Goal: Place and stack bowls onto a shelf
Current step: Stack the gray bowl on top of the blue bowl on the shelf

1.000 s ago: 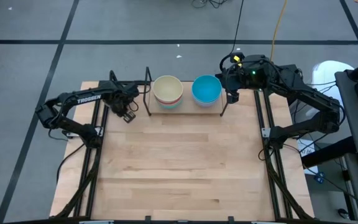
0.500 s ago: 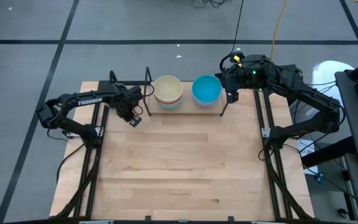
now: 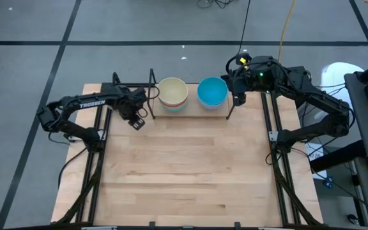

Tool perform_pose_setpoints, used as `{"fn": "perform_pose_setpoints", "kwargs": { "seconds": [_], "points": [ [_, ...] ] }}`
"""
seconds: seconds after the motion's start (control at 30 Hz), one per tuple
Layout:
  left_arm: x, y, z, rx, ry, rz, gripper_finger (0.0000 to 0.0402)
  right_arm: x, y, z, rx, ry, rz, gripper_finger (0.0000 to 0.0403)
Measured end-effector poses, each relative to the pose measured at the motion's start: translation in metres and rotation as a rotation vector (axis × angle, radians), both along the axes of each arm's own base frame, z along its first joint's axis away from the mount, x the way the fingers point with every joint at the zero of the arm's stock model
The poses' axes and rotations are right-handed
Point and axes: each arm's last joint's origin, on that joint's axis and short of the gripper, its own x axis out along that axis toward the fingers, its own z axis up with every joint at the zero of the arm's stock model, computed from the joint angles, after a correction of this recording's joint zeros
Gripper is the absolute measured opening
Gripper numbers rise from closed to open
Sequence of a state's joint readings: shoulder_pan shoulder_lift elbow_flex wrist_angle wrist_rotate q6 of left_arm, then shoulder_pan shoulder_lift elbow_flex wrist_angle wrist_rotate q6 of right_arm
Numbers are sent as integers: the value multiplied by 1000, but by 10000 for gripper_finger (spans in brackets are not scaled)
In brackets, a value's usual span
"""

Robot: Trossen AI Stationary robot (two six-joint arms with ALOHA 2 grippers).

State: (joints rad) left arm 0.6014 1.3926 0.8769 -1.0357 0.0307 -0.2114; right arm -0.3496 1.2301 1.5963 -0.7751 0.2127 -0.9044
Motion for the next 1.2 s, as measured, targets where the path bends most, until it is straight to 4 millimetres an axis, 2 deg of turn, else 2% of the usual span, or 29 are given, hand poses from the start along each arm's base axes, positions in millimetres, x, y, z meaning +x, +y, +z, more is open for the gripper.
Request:
{"fn": "perform_pose_setpoints", "kwargs": {
  "seconds": [0.17, 0.33, 0.63, 0.9, 1.2],
  "points": [
    [3, 2, 19, 85, 74, -100, 130, 0, 0, 1, -7, -5, 3, 0],
    [5, 7, 34, 225, 145, -119, 125, 1, 0, 3, -15, -25, 2, 0],
    [-1, 15, 34, 251, 170, -72, 125, 2, -1, 4, -22, -45, 2, 0],
    [-14, 31, 33, 181, 128, 46, 124, 2, -1, 5, -42, -34, 14, 0],
    [-21, 38, 33, 152, 113, 69, 124, 2, -1, 5, -43, -34, 14, 0]
  ]
}}
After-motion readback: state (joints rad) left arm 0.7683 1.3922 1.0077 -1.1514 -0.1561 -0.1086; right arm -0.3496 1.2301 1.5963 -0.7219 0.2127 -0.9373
